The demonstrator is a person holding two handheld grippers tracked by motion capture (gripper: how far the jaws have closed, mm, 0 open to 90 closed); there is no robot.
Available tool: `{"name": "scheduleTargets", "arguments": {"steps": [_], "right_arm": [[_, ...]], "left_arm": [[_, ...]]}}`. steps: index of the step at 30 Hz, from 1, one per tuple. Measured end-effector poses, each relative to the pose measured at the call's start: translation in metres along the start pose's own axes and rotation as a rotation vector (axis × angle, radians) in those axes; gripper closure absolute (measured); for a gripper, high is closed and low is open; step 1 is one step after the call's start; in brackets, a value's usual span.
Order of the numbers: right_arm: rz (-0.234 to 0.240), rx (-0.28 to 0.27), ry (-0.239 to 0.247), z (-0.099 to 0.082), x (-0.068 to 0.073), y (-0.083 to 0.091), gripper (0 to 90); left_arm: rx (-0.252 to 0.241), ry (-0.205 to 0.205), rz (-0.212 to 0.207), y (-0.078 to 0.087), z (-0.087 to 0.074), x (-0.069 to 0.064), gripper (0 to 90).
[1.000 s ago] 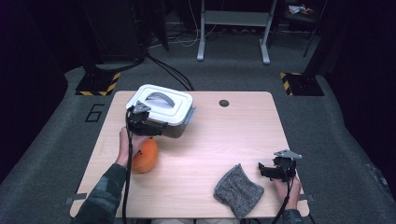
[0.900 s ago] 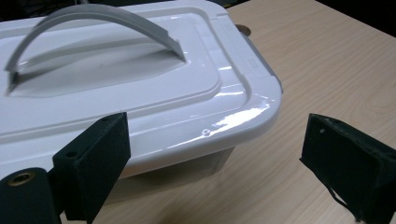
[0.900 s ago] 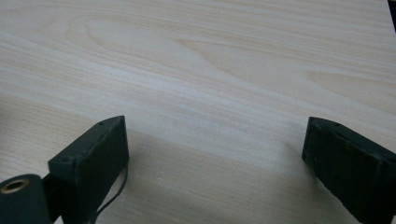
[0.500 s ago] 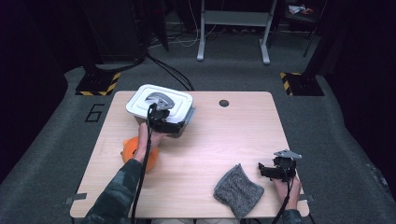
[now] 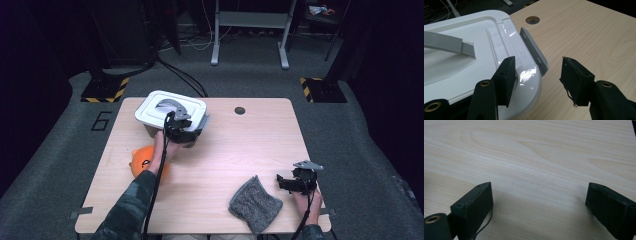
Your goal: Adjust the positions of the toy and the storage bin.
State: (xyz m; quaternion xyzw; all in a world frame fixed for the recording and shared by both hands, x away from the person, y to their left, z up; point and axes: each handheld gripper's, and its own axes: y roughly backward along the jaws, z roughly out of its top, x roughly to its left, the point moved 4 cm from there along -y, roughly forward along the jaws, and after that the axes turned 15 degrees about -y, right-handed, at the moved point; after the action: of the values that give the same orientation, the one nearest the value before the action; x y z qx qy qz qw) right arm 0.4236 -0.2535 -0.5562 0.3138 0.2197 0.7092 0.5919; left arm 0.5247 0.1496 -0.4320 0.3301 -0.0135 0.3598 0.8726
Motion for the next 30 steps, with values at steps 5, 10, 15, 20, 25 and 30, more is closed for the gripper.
{"name": "scheduleTargets", "arguments": {"steps": [5,10,15,20,25,30], "right_arm": [[0.000,0.000,0.000,0.000,0.000,0.000,6.6],[0.000,0.000,0.000,0.000,0.000,0.000,6.6],[0.000,0.000,0.000,0.000,0.000,0.000,6.6],[0.000,0.000,0.000,0.000,0.000,0.000,6.6],[0.000,0.000,0.000,0.000,0.000,0.000,6.7],[0.001,0.000,0.001,0.000,0.000,0.000,6.7]], "left_arm": [[-0.012,0.003,-0.020,0.002,-0.001,-0.002,45.4],[-0.014,-0.010,-0.045,0.004,-0.002,-0.006,45.5],[-0.022,-0.019,-0.063,0.003,0.000,-0.011,45.4],[-0.018,-0.024,-0.059,0.003,0.001,-0.011,45.1],[-0.032,0.017,0.001,0.002,-0.001,-0.004,38.7],[-0.072,0.060,0.098,0.011,-0.002,0.011,35.8]]}}
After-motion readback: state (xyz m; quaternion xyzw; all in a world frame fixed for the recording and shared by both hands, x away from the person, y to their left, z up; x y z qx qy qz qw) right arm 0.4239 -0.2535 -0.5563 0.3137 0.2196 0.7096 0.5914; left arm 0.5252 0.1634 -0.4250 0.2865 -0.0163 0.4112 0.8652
